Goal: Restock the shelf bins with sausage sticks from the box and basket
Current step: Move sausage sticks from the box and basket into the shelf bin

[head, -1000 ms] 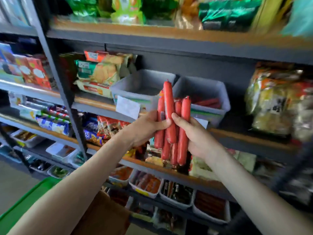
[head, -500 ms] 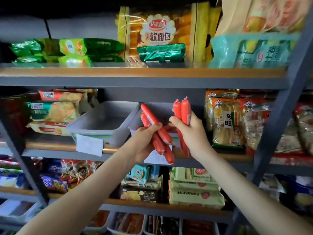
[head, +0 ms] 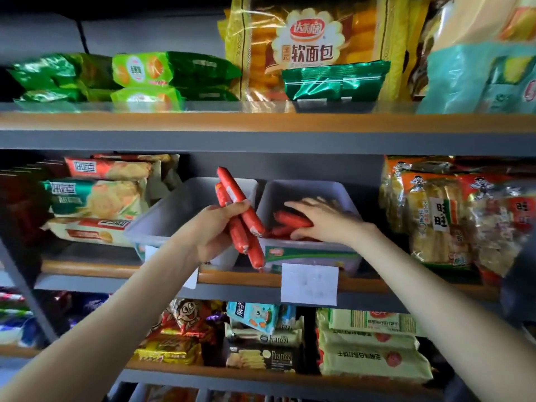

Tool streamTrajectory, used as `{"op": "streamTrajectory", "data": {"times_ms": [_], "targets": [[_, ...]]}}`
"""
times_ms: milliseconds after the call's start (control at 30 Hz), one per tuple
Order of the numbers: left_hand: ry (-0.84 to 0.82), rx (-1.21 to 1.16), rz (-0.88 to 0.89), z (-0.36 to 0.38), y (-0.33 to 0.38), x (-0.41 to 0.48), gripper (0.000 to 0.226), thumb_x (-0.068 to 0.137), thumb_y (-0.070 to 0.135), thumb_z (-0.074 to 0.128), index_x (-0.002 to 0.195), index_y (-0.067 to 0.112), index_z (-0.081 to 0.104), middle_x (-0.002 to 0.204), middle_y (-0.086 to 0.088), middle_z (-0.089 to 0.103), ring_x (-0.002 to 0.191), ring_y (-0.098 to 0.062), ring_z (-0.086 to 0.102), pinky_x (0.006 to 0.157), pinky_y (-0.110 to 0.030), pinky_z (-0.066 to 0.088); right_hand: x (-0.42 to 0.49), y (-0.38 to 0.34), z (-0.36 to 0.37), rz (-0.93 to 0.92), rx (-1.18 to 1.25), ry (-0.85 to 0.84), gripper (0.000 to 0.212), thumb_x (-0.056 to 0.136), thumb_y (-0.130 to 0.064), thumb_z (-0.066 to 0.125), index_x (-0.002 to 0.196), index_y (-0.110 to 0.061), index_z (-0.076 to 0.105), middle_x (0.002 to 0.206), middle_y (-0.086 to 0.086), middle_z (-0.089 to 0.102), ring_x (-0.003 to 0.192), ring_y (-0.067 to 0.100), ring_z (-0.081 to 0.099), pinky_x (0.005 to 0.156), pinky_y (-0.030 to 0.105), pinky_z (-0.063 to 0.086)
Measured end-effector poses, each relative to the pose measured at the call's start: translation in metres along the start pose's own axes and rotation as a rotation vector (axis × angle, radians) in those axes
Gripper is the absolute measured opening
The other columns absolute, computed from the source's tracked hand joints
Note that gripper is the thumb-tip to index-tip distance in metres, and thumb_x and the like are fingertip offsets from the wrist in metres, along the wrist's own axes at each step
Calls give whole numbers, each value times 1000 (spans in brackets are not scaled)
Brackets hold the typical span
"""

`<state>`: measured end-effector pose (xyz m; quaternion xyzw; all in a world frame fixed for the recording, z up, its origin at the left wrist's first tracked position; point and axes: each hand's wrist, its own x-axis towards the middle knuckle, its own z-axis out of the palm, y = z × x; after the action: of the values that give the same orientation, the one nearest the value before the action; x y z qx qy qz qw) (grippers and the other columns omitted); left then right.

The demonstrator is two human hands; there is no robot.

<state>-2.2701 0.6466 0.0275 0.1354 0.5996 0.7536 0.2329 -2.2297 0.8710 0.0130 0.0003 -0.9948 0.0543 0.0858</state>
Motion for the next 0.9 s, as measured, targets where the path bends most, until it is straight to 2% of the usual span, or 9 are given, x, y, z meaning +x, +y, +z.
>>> {"op": "streamTrajectory", "data": {"times_ms": [100, 200, 267, 400, 533, 667, 767, 833, 900], "targets": [[-63, 15, -3, -2, 0, 10, 20, 92, 17, 56, 103, 0, 57, 88, -15, 65, 80, -22, 66, 63, -31, 55, 4, -3, -6, 63, 271, 56, 53, 92, -49, 50, 140, -30, 41, 147, -1, 38, 134, 19, 37, 112, 41, 29], [-131, 14, -6, 9, -1, 22, 20, 93, 18, 54, 93, -1, 58, 70, -12, 68, 65, -19, 67, 61, -29, 58, -4, -22, -14, 128, 819, 73, 42, 93, -51, 44, 125, -25, 56, 123, -3, 61, 114, 15, 56, 105, 38, 41], [-158, 10, -14, 22, -2, 29, 21, 95, 17, 52, 92, -2, 58, 68, -12, 68, 64, -19, 67, 61, -28, 58, -12, -35, -19, 122, 1011, 7, 35, 93, -47, 47, 116, -24, 59, 109, 3, 68, 101, 19, 64, 93, 38, 50], [-198, 6, -38, 47, -1, 40, 23, 94, 11, 52, 111, -4, 55, 91, -17, 65, 72, -24, 67, 58, -33, 59, -19, -37, -22, 113, 938, 9, 28, 90, -33, 60, 114, -19, 60, 96, -1, 70, 87, 15, 66, 76, 32, 52], [-218, 12, -113, 58, -2, 52, 24, 93, 4, 52, 113, -8, 56, 103, -22, 64, 87, -29, 64, 74, -40, 56, -24, -19, -22, 183, 885, 170, 19, 95, -15, 54, 111, -11, 63, 86, 7, 65, 75, 20, 59, 70, 30, 47], [-231, 44, -153, 60, -2, 59, 12, 93, 4, 51, 100, -2, 58, 89, -15, 65, 73, -21, 67, 63, -32, 56, -33, 5, -19, 221, 492, 360, 39, 94, -21, 56, 132, -26, 51, 85, -8, 57, 63, 3, 52, 55, 13, 38], [-214, 49, -191, 53, -1, 63, 14, 95, 3, 47, 105, 0, 56, 90, -14, 63, 74, -21, 65, 62, -33, 56, -39, 21, -16, 179, 323, 185, 48, 93, -21, 59, 138, -27, 45, 111, -4, 63, 84, 7, 61, 71, 11, 41], [-210, 68, -209, 47, 0, 64, 13, 96, 3, 44, 102, 0, 55, 92, -15, 62, 82, -25, 61, 78, -39, 51, -42, 29, -15, 158, 251, 94, 45, 93, -18, 58, 136, -27, 49, 130, -2, 58, 107, 11, 59, 84, 15, 41], [-178, 78, -199, 41, 4, 65, 11, 95, 2, 44, 98, 1, 54, 91, -15, 61, 84, -25, 59, 92, -43, 45, -44, 35, -15, 141, 248, 88, 42, 95, -14, 54, 134, -28, 51, 132, -3, 57, 105, 7, 58, 81, 11, 42]]}}
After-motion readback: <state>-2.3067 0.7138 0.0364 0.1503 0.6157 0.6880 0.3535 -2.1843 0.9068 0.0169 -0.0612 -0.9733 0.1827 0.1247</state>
